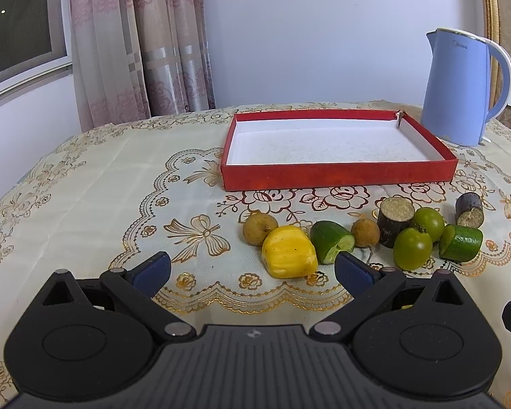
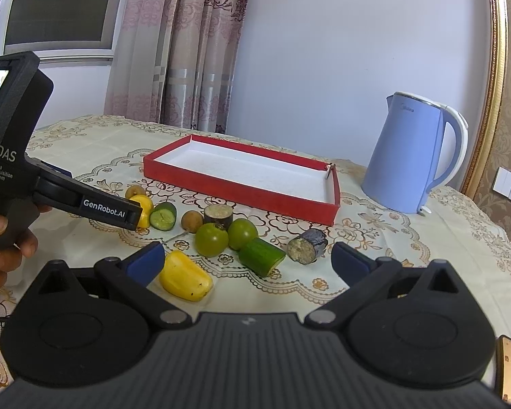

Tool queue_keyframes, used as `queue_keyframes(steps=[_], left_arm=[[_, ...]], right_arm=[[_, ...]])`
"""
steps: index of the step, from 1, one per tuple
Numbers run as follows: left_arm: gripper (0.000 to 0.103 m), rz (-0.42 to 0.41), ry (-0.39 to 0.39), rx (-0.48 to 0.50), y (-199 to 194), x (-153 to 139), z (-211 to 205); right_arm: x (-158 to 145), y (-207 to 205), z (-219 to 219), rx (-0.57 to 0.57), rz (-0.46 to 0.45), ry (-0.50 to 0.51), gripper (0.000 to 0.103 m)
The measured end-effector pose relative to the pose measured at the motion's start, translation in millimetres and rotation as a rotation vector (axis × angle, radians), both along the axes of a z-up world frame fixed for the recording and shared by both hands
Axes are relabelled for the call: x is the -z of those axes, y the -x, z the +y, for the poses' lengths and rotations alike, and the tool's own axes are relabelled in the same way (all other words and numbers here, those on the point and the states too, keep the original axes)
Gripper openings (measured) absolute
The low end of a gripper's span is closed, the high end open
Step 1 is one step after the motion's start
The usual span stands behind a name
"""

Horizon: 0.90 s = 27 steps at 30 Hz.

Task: Organize fruits
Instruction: 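Grasp the yellow quince with the left tool while the right tool grasps the yellow pepper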

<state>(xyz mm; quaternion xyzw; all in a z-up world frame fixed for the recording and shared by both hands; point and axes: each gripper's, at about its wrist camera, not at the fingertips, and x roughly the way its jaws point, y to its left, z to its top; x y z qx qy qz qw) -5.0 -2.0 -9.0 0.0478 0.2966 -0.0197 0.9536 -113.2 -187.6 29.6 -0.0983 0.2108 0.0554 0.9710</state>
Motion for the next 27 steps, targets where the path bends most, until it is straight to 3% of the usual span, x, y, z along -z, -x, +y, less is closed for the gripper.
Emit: queue_keyframes(steps=[7,16,18,20,22,27], left_arm=[[0.103,0.007,-0.005,0.008,-4,1,1],[0.102,0.029,0.051,0.035,-13,0,23],[0.102,0.03,0.053,0.045,-13,0,25],[0.097,0.035,0.052,0.061,-12,1,25],[0.08,0.049,0.053,0.088,-13,2,24],[0.058,0.096,0.061,0.14,-19,9,19]], right_arm=[[3,1,5,-0.009,0.005,0.003,0.103],[6,-6,6,-0.035,0.026,-0.009,0.102],[8,-8,10,-0.046,0.033,-0.009,0.089],[10,-11,11,-0.054,0.042,-0.017,0.087],[12,-13,12,-0.063,0.053,-0.012,0.079],[16,-17,13,-0.069,0.069,-0.026,0.078]])
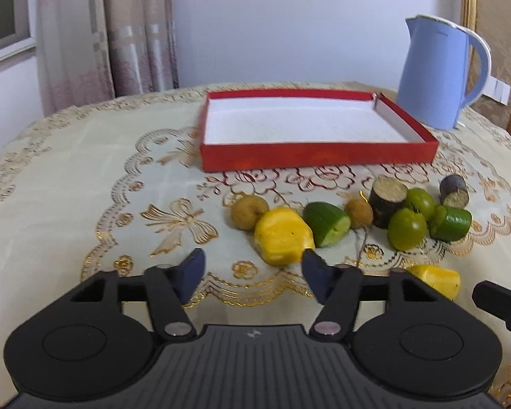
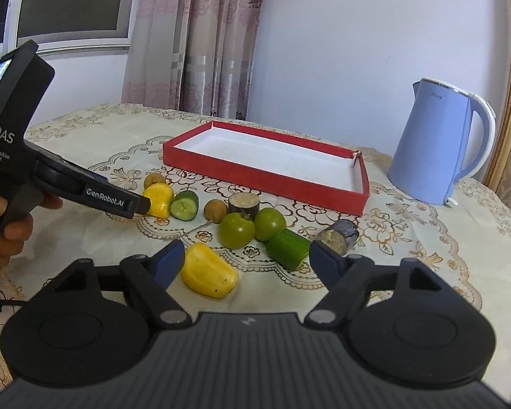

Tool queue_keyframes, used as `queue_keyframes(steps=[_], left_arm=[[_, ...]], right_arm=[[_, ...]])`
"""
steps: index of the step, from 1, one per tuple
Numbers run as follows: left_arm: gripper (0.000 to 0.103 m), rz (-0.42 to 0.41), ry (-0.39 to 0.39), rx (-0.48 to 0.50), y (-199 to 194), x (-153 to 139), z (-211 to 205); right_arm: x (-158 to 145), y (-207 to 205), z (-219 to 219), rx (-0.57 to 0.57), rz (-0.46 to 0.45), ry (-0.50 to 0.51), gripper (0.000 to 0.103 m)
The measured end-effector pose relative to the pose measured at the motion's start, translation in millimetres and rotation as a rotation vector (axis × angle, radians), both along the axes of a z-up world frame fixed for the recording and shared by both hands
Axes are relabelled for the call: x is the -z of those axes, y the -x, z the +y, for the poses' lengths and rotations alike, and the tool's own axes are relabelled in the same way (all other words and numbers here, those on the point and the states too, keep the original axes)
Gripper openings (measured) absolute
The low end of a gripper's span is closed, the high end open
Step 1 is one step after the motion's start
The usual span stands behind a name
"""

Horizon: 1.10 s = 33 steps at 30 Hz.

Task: Organize fruits
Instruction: 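Grasp the yellow quince with the left tool while the right tool grasps the yellow pepper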

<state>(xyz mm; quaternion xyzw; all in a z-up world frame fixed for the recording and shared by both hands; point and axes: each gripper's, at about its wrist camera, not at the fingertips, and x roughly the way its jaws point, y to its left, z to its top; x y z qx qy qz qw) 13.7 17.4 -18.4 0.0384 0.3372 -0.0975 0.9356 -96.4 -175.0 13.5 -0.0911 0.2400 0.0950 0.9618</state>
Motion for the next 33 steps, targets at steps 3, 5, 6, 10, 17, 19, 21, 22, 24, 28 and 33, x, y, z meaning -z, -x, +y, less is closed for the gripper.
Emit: queue_keyframes(steps=[3,5,6,10,17,19,21,22,24,28,33], left_arm=[[0.057,0.014,-0.002,0.03,-5,2,-1],[0.057,0.019,0.007,0.062,-8,0,-3],[0.057,0.025,0.016,0.079,-10,0,-4],[0.057,0.06,0.025,0.123,-22,2,-11],[0.058,0.071,-0.01,0.093,-38,8,-15],[0.058,0.07,-0.011,0.091,-40,8,-13],[0.057,0.061,-0.021,0.07,-41,8,-8],[0.057,0.062,-0.017,0.053,-43,8,-5],[0.056,0.059,0.0,0.015,-47,6,2],[0.049,0.07,-0.007,0.052,-46,4,-7],[0.048,0.078,0.007,0.063,-46,7,-11]], right_arm=[[1,-2,-2,0.001,0.007,-0.01,0.078],[2,-3,-2,0.002,0.009,-0.014,0.079],[3,-4,-3,0.001,0.011,-0.017,0.079],[5,-6,-3,-0.001,0.018,-0.027,0.08],[6,-8,-6,0.004,0.018,-0.039,0.083],[6,-8,-8,0.006,0.019,-0.043,0.084],[7,-8,-9,0.009,0.017,-0.045,0.085],[7,-8,-9,0.01,0.017,-0.047,0.086],[7,-9,-9,0.011,0.017,-0.049,0.086],[8,-10,-9,0.008,0.023,-0.064,0.086],[8,-10,-8,0.005,0.022,-0.063,0.086]])
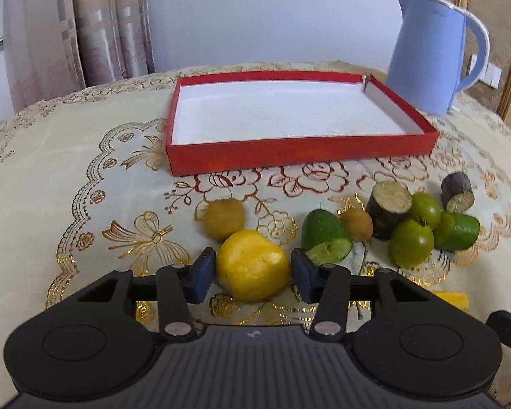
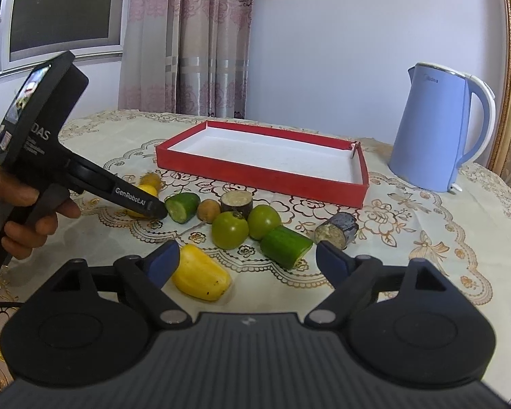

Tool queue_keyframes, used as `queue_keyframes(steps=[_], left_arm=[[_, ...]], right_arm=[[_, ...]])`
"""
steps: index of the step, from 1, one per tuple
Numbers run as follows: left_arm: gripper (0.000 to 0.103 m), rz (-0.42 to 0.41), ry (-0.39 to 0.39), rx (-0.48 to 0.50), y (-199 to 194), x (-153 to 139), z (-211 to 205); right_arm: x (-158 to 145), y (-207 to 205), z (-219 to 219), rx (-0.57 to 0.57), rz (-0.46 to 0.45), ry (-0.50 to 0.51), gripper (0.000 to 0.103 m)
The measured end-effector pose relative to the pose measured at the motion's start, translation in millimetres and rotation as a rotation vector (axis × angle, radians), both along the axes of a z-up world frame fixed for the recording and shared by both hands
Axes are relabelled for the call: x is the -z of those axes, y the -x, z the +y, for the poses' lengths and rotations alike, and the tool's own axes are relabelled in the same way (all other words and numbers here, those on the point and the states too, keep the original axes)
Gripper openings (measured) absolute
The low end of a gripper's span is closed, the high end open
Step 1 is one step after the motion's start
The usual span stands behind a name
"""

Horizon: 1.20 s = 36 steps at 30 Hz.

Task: Organize fruits
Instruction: 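Grasp the yellow quince with the left tool while the right tool grasps the yellow pepper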

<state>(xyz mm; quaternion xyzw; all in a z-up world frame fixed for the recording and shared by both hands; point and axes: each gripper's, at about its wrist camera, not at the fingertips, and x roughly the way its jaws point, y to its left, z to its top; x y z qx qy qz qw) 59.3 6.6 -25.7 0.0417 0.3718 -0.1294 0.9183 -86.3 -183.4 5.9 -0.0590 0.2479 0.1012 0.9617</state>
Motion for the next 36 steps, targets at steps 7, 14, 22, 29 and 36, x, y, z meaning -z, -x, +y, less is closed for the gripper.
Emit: queue_keyframes(steps=[7,14,22,29,36], left_arm=[[0.045,0.003,0.025,-0.006,5,-1,2],[0.045,-0.04,0.025,-0.008,23,-6,7],[0.045,-0.087,0.037,0.001,36,-20,11],[0.045,-0.109,0.033,0.005,40,-23,10],[0.045,-0.12,0.033,0.006,40,-25,10]], right_arm=[[-1,1,2,-0.005,0.004,0.001,0.086],[6,-1,16,-0.077,0.048,0.001,0.082],[16,-21,25,-0.102,0.128,0.008,0.06],[23,-39,28,-0.17,0.194,0.009,0.049],[29,-43,28,-0.192,0.212,0.003,0.04]])
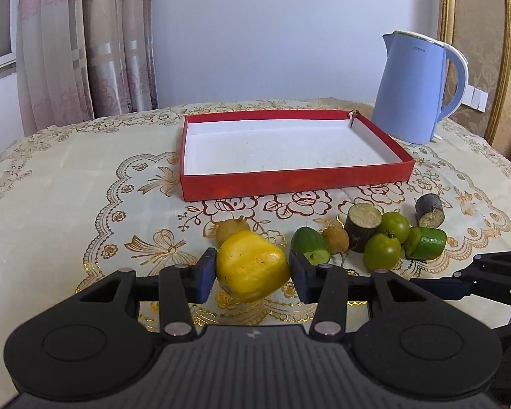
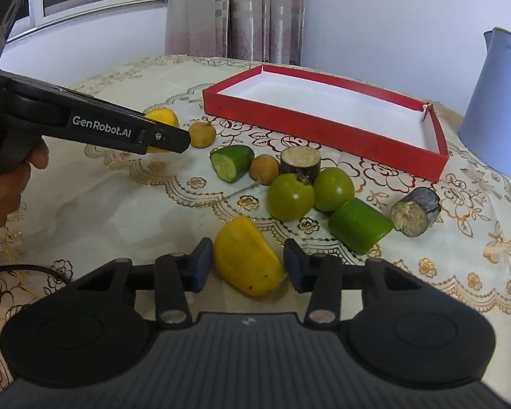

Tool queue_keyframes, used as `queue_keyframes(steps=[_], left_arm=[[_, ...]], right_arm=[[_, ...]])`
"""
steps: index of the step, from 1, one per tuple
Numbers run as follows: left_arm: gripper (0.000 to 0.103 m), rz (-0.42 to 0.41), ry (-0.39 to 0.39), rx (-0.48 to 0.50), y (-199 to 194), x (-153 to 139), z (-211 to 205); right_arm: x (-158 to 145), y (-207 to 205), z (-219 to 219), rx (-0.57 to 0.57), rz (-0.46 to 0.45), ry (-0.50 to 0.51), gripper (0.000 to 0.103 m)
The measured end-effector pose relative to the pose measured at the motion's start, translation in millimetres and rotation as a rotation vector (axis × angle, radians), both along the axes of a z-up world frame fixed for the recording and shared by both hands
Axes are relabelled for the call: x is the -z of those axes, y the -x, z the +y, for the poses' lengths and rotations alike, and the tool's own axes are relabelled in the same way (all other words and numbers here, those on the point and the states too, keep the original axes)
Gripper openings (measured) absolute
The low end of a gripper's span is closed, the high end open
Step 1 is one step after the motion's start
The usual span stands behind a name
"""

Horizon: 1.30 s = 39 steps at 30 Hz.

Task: Organize fruits
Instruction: 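Grasp the yellow quince with the left tool while the right tool grasps the yellow pepper, then carry the quince into the red tray and open the left tool while right holds pepper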

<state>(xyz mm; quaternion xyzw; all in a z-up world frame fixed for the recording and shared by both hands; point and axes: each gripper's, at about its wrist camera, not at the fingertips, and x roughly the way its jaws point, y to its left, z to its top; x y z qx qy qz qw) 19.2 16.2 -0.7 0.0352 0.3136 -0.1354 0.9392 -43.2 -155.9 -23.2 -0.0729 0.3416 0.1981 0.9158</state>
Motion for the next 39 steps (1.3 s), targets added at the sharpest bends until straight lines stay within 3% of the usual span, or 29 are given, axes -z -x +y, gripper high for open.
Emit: queue_keyframes(steps=[8,24,30,36,39], left_arm=[[0.045,-0.001,-0.002,-0.005,-2,-1,0],[0.045,-0.018,-0.013,0.015,-21,-16,-9],[0.045,-0.049,-0.041,0.016,-61,-29,-21],[0.045,-0.056,-0.068,-0.006,-128,-29,-38],[0.045,-0.024,-0.033,-0.009,-164,-24,-42]], right_arm=[[-3,3,-1,-0.004,-0.016,0.003,0.034],[-16,12,-14,0.0,-0.06,-0.032,0.033],[-17,11,-23,0.005,-0.063,-0.064,0.033],[-19,8,-35,0.02,-0.072,-0.087,0.033],[-22,6,-41,0.03,-0.08,-0.086,0.033]])
